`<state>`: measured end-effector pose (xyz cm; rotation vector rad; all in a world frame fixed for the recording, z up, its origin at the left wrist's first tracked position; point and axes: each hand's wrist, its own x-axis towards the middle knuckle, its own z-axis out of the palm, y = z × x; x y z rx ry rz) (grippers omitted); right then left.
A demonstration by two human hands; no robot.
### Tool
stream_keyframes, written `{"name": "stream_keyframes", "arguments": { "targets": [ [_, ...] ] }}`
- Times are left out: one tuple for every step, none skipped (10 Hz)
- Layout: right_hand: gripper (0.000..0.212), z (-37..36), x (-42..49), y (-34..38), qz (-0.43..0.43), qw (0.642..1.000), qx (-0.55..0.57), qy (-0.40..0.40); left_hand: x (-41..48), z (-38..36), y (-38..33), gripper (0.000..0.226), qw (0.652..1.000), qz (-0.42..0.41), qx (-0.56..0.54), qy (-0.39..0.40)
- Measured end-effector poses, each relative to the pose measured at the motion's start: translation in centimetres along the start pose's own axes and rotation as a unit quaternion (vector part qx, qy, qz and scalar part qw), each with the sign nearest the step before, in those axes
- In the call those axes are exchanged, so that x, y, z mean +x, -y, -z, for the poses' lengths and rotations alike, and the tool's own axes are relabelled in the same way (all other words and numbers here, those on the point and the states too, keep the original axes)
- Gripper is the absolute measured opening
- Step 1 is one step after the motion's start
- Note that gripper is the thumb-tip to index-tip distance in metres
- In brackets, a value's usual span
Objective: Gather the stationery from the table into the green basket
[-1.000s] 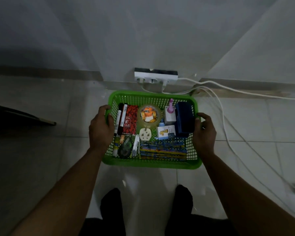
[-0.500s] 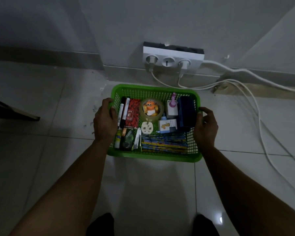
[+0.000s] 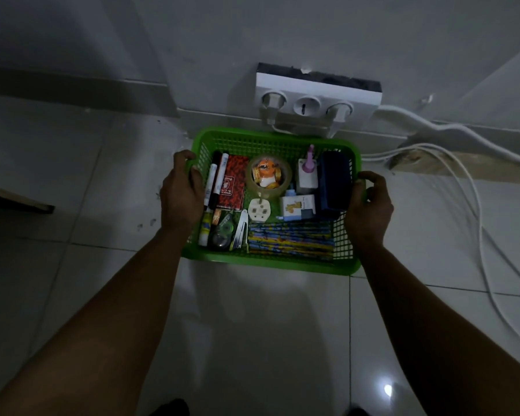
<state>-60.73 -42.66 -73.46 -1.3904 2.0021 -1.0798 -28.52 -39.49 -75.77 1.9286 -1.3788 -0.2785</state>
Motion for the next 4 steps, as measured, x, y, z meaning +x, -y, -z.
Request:
{"name": "stream_keyframes", "arguments": {
  "targets": [
    [0.020, 0.1, -0.1, 0.2, 0.004, 1.000, -0.019, 0.009, -0.1, 0.0, -0.2, 0.023, 1.000, -0.005, 0.006, 0.010],
    [0.022, 0.4, -0.3, 0.6, 0.001, 0.999, -0.027, 0.030, 0.2, 0.3, 0.0, 0.025, 0.999, -0.003, 0.011, 0.044],
    [0.029, 1.0, -0.5, 1.6, -0.009, 0.996, -0.059, 0.062, 0.3, 1.3, -0.8, 0.029, 0.995, 0.031, 0.048, 0.086],
    [0.042, 1.5, -0.3, 2.1, 0.007, 0.991, -0.104, 0.079, 1.1, 2.5, -2.5, 0.037, 0.988, 0.071, 0.103, 0.095]
  ]
}}
